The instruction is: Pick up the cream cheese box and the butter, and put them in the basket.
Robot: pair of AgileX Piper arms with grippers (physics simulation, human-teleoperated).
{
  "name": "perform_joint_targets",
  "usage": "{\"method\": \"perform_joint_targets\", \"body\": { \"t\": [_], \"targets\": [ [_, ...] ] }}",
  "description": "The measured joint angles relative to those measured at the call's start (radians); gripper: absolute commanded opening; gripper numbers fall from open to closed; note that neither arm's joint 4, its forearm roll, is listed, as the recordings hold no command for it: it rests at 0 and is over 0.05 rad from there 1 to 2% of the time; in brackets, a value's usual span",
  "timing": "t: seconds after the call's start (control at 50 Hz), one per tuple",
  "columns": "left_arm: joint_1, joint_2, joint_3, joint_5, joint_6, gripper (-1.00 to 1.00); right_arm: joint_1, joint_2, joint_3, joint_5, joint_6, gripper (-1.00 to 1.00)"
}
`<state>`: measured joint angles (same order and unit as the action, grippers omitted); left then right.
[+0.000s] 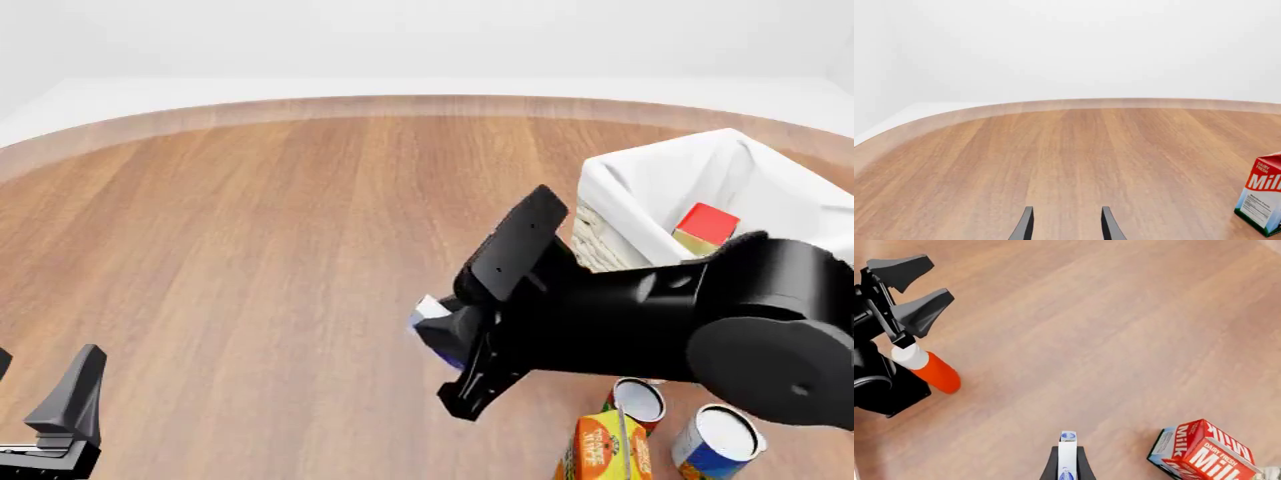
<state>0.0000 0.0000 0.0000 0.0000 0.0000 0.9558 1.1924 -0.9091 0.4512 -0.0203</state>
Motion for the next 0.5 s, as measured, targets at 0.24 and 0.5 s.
{"method": "perform_joint_targets", "body": {
  "t": [0.24,0.5],
  "targets": [
    [0.000,0.000,0.000,0.000,0.000,1.00,-0.063,-0.106,-0.044,0.043,-0.038,-1.00],
    [0.000,0.000,0.000,0.000,0.000,1.00,-0.131,-0.210,-0.108,0.099,-0.065,-1.00]
  ]
}}
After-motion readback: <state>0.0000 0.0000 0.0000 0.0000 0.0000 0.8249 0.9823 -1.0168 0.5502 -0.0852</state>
